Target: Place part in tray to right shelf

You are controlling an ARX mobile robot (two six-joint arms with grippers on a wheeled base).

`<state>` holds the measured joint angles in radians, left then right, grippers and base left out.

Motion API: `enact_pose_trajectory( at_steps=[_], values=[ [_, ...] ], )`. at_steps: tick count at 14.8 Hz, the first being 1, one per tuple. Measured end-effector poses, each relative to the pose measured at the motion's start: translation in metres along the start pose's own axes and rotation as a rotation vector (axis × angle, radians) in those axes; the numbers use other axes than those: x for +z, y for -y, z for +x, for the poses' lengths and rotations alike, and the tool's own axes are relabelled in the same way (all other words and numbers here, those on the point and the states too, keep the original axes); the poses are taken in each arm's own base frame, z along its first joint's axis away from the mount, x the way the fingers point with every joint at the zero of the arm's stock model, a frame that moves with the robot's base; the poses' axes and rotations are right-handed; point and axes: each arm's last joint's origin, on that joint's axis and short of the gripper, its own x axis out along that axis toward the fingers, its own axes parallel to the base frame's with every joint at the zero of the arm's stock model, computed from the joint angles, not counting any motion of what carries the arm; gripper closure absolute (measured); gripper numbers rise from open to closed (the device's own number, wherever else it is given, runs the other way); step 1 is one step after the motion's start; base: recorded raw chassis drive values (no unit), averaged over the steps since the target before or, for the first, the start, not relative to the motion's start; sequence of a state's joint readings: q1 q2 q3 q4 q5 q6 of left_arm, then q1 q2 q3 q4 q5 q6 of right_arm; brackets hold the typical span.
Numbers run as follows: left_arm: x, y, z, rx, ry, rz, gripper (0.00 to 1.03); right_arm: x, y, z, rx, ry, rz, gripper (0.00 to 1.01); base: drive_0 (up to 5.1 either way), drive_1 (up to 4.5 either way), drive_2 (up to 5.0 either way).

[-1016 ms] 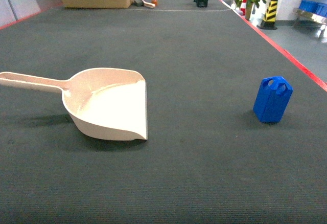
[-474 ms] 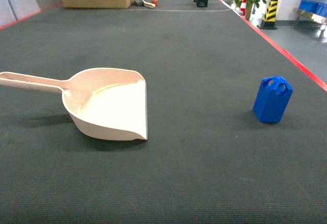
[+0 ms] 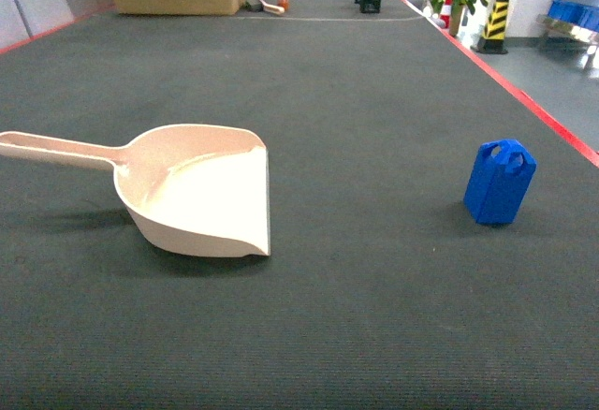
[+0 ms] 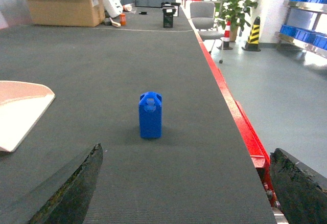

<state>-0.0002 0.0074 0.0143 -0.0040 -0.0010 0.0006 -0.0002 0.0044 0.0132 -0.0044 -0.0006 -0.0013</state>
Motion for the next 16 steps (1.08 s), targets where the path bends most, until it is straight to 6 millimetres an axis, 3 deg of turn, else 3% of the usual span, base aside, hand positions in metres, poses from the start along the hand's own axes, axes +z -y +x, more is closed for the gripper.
enact_pose_trajectory(
  at_steps=[12, 13, 16],
  values=[
    [-0.001, 0.0, 0.0, 0.007, -0.016, 0.002, 0.05, 0.0, 0.0, 0.0, 0.0, 0.0, 0.0, 0.03, 0.0, 0.0, 0.0],
    [-0.003, 0.003, 0.004, 0.064, -0.13, 0.038, 0.05, 0.0, 0.0, 0.0, 0.0, 0.0, 0.0, 0.03, 0.0, 0.0, 0.0],
    [0.017, 0.001, 0.043, 0.028, -0.141, -0.082, 0.05, 0.0, 0.0, 0.0, 0.0, 0.0, 0.0, 0.03, 0.0, 0.0, 0.0]
  ],
)
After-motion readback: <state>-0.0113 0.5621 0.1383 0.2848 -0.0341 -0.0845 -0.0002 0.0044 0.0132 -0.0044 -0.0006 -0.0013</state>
